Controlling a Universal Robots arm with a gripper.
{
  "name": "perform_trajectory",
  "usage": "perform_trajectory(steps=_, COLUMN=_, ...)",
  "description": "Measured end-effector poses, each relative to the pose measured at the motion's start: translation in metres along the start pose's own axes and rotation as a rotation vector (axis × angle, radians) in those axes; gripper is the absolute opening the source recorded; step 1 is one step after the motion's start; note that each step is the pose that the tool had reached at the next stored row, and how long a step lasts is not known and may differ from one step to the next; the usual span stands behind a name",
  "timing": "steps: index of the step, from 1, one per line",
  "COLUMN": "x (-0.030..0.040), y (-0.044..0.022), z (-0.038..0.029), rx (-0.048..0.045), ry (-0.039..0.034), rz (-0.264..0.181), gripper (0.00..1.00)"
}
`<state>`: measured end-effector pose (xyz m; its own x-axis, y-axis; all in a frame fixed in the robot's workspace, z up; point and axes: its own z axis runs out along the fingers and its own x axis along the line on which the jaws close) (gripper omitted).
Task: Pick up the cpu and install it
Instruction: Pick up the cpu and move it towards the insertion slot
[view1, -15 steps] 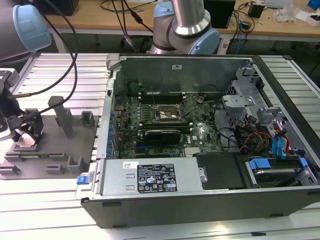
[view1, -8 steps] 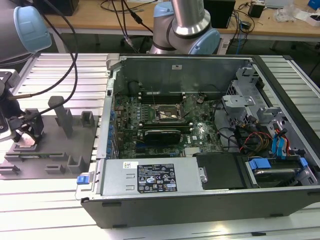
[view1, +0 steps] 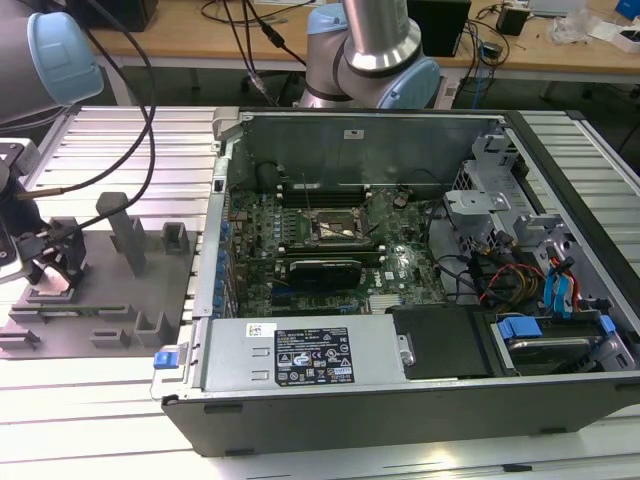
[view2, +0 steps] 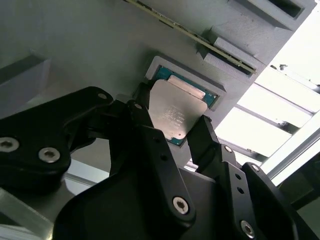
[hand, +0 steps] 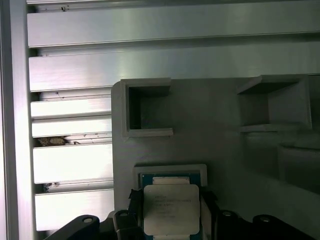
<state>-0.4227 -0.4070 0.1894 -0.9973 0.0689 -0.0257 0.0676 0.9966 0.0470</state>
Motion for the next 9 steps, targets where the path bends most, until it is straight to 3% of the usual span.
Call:
perform_trajectory(steps=3, x=-0.0001, y=0.0001, z=-0.0013, rx=-0.0004, ry=-0.0007, rz=0.000, gripper=0.54)
perform_trajectory(steps=6, x=-0.0003, y=0.0005, z=-0.0094, rx=-0.0001, ry=-0.0002, rz=0.000, gripper=0.54)
perform_trajectory(steps=9, x=-0.0007, y=0.0012, z=-0.0240, rx=-0.0001, ry=-0.0001, rz=0.000, gripper=0.54)
